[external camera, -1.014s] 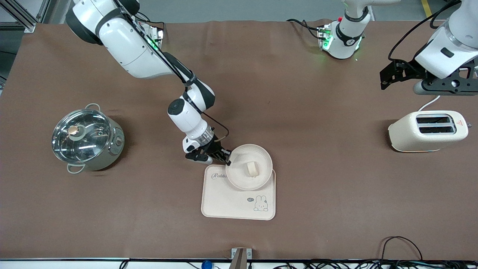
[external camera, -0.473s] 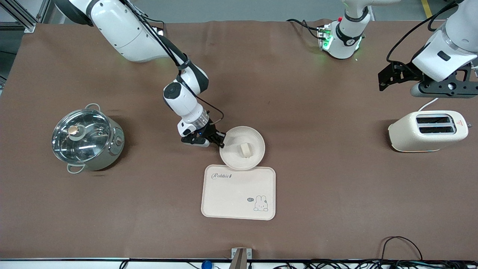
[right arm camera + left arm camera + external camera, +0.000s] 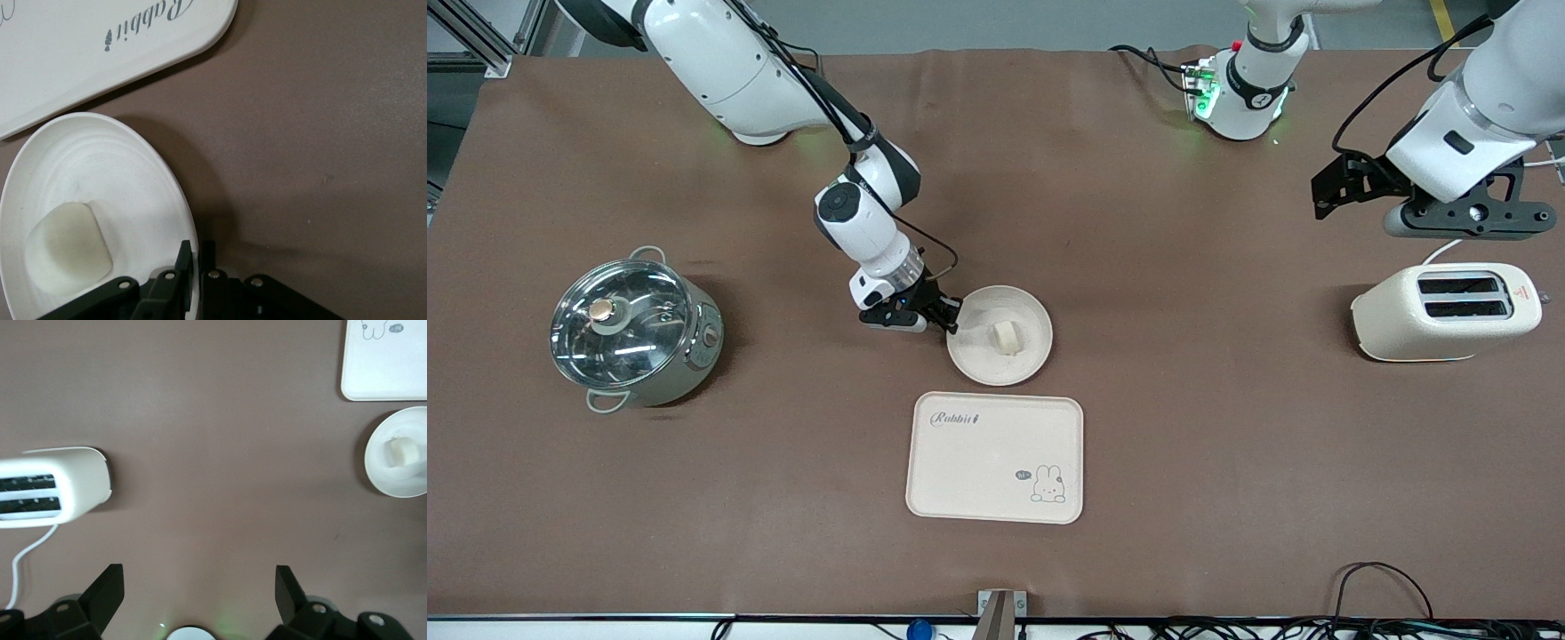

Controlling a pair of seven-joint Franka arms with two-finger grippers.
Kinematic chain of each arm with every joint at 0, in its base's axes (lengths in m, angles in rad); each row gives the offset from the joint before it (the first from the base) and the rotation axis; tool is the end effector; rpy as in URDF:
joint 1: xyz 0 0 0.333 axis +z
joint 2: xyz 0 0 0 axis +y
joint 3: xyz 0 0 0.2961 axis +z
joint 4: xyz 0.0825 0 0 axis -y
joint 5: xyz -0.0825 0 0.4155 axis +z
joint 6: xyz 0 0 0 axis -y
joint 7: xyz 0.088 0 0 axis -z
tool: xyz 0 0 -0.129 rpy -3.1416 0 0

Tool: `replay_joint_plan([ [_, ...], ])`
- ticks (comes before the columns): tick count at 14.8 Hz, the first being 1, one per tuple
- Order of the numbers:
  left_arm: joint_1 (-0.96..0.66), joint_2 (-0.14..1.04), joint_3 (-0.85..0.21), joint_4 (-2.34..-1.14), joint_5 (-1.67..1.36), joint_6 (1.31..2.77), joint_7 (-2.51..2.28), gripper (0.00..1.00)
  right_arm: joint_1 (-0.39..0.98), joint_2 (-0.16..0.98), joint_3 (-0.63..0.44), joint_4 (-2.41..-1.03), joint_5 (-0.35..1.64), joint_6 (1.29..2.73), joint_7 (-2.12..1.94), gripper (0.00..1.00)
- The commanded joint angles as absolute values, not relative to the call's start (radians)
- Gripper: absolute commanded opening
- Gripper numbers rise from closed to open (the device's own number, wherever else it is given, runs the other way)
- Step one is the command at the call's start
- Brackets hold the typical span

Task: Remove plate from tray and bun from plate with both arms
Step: 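Release the plate and retract the right gripper while the left gripper approaches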

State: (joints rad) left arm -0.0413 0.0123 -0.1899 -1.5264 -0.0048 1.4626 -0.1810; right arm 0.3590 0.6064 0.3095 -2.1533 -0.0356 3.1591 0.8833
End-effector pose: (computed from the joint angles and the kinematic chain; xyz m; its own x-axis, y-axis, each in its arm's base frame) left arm 0.5613 -0.1322 0.5887 0.9959 -0.0502 -0.0758 -0.0508 -0.9987 -0.0066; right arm 0.4685 0.3843 0.1075 0.9466 -0.2922 0.1363 -0.2125 -0.8834 -0.4176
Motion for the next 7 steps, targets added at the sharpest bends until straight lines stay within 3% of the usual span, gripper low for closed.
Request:
replay_joint_plan([
  [1,-0.041,0.031,-0.195,-1.514,-0.058,1.451,-0.25,1.0,0.344,0.545,0.316,-2.198,-0.046,3.129,0.902,0.8],
  [3,-0.075,0.047,-0.196,-1.513,-0.069,1.453,-0.316,1.0,0.328,0.491,0.318,-2.192,-0.044,3.029,0.904,0.99],
  [7,-0.191,0.139,-0.195,-1.514,-0.058,1.494,-0.517,1.0,0.288,0.329,0.318,-2.129,-0.044,2.711,0.894,1.0],
])
